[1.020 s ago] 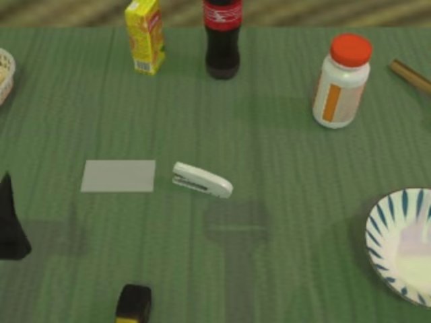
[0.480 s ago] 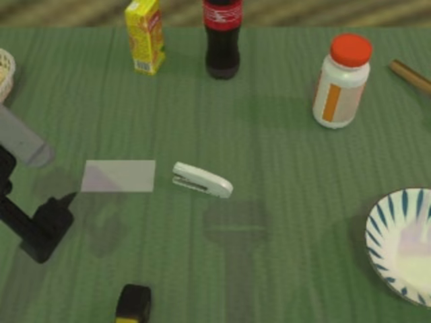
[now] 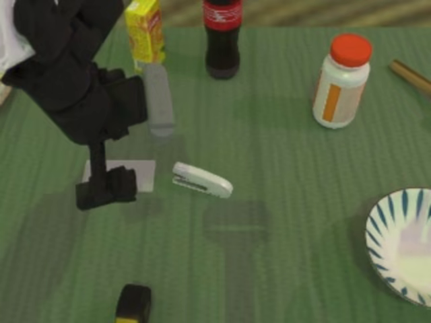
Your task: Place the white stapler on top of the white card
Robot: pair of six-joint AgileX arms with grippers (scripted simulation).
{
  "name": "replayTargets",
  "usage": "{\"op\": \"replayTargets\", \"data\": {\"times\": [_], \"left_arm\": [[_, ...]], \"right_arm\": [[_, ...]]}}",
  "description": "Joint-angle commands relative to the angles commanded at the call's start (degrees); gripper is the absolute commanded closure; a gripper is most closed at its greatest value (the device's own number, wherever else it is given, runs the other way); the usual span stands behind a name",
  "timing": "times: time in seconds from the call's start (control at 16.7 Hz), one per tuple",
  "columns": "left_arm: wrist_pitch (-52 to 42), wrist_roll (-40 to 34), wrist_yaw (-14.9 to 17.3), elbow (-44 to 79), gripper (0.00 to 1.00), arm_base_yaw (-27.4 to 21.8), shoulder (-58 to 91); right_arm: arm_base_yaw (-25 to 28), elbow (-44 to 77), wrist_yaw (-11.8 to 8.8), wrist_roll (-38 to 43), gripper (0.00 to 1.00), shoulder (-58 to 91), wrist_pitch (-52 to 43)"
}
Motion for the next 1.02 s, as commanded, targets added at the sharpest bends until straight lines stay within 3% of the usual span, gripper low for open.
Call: {"op": "replayTargets", "data": {"times": [0.54,0.78,1.02], "left_arm": [[-14.67,17.83,-6.39,34.22,0.00,-7.42,32.29],[-15.77,20.48,-8.81,41.21,0.00,-8.43,37.21],[-15.81,20.70,-9.06,41.83,0.00,-8.51,37.61]], "right_arm": [[0.00,0.00,0.00,0.00,0.00,0.00,0.00],[0.00,0.00,0.00,0.00,0.00,0.00,0.00],[0.00,0.00,0.00,0.00,0.00,0.00,0.00]]}}
